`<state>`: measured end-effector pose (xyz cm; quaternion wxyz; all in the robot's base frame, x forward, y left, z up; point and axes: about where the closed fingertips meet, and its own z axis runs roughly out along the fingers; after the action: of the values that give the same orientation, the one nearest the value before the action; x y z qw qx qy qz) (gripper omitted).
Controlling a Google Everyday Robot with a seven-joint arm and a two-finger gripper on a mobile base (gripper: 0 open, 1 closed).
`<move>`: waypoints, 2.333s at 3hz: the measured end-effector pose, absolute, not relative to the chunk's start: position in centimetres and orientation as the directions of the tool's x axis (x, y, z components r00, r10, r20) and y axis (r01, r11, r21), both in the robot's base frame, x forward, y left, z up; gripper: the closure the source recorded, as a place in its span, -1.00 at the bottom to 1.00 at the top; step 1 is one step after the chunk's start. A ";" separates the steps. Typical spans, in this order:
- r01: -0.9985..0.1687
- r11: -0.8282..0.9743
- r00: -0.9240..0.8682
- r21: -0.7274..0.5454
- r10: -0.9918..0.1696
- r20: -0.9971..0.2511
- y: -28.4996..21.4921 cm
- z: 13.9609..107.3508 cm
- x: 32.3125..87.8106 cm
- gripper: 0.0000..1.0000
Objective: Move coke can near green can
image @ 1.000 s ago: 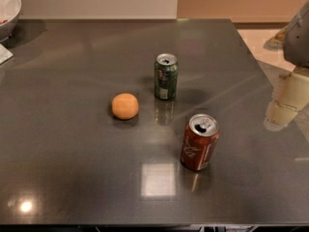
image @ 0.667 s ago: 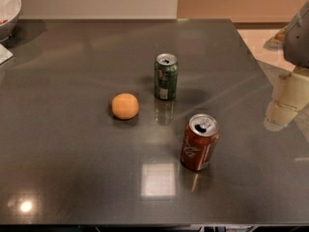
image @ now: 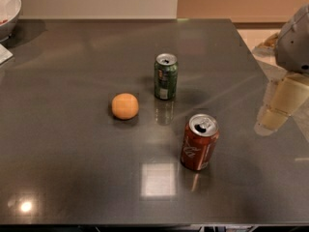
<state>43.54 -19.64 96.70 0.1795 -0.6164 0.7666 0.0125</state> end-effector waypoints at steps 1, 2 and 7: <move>-0.969 0.192 -0.123 -0.156 -0.921 -0.370 -17.3 95.4 42.9 -1.00; -0.982 0.141 -0.072 -0.125 -0.894 -0.442 -14.9 94.3 42.0 -1.00; -0.997 -0.002 0.047 -0.083 -0.838 -0.544 -9.6 90.0 38.9 -0.66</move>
Offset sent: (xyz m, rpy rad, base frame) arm -0.0268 0.0759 -0.0419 0.2763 0.0850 0.2135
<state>38.91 -9.58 90.03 0.2290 -0.6862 0.6683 0.1732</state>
